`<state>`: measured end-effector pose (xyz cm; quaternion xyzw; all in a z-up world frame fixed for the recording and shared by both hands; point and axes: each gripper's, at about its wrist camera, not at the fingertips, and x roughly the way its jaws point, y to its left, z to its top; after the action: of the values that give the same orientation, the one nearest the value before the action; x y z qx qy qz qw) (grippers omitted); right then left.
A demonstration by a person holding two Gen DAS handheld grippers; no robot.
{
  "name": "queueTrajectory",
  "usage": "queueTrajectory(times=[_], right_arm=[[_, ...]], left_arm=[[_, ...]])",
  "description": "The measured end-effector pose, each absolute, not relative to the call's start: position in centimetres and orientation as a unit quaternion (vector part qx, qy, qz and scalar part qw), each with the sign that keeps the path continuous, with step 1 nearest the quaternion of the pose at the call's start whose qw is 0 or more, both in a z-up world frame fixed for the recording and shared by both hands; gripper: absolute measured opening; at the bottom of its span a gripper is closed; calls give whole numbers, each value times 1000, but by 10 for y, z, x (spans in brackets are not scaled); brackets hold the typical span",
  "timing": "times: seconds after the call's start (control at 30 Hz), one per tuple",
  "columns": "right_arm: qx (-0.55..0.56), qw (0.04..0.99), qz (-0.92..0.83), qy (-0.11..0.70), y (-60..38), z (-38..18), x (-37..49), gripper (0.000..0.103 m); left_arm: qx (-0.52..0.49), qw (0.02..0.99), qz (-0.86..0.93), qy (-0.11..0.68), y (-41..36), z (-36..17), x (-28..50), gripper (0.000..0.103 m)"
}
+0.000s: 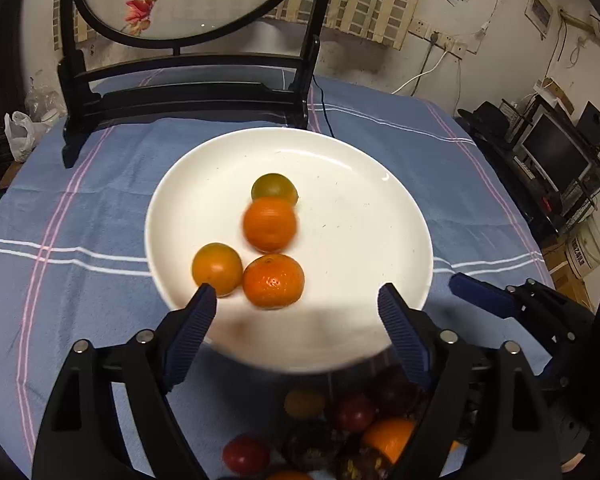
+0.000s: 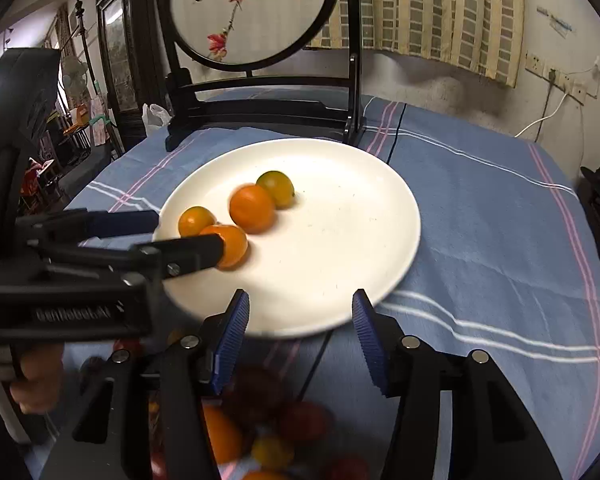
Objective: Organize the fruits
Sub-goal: 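Carry both tangerines onto the white plate and release them, then grasp a red plum with the right tool while the left tool grasps a mangosteen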
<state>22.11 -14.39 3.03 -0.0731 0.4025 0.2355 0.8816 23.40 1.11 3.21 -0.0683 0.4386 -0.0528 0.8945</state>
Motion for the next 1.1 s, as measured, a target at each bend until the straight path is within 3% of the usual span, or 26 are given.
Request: queueTrajectory(times=[0.07,0.67,1.1], right_arm=[[-73,884,235,397,-150,34,205,58],[-93,858,268,429,-135,8,74,61],[-91,845,233,472,-109,-21,90,59]], left_arm=[[-62,899,-49,431,15,35,223,87],[-70,890,22,451,62,-5,104,90],[-75,883,26,463,83,-28,66,93]])
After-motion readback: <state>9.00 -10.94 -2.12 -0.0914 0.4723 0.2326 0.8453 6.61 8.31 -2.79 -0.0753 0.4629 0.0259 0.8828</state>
